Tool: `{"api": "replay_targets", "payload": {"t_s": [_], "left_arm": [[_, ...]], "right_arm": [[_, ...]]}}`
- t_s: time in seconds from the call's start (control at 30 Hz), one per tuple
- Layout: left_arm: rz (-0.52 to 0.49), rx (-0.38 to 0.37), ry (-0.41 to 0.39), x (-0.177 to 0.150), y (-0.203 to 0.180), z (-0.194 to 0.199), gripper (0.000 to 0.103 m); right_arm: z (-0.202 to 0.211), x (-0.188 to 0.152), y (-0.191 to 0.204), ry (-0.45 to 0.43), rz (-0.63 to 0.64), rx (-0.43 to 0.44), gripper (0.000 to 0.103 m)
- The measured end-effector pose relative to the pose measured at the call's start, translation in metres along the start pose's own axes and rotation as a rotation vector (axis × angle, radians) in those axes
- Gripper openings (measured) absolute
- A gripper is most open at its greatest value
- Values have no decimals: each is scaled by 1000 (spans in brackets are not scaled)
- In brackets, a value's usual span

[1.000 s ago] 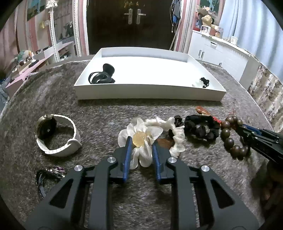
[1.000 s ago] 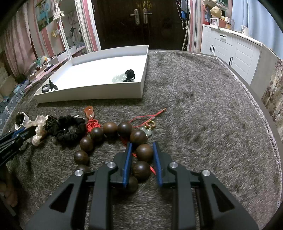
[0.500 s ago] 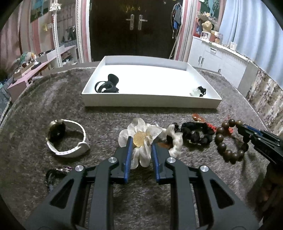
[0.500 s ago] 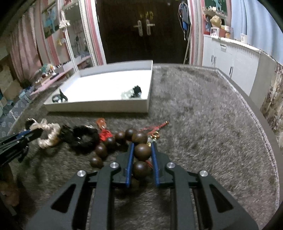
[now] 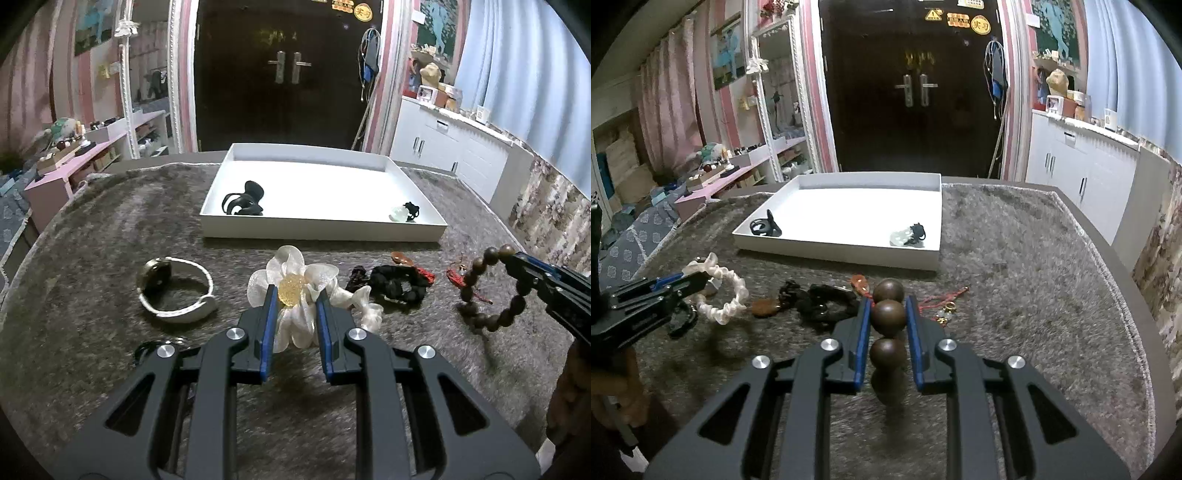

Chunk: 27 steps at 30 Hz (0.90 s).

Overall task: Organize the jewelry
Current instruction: 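Carry bracelet and flower scrunchie into white tray and open both tools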

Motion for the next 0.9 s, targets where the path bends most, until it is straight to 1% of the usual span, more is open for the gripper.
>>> {"api": "replay_targets", "payload": {"t_s": [0.6, 0.73, 0.9], "left_arm": [[-11, 34, -47, 2, 12, 31, 18], [-22, 38, -60, 10, 13, 35, 18], [-44, 65, -91, 31, 17, 38, 18]], "right_arm": [[33, 5, 15, -48, 31, -5, 19], [37, 9, 16, -60, 41, -5, 19], [39, 22, 19, -82, 54, -6, 19]]}}
Point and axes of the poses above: each gripper's, at about its wrist camera, not at the fingertips, and z roughly against the way its jaws point, y to its left, x to its top, the point moved 8 cm from there along -z, roughly the way its jaws point, and after that the axes turned 8 degrees about y, right-handed, at the moved point
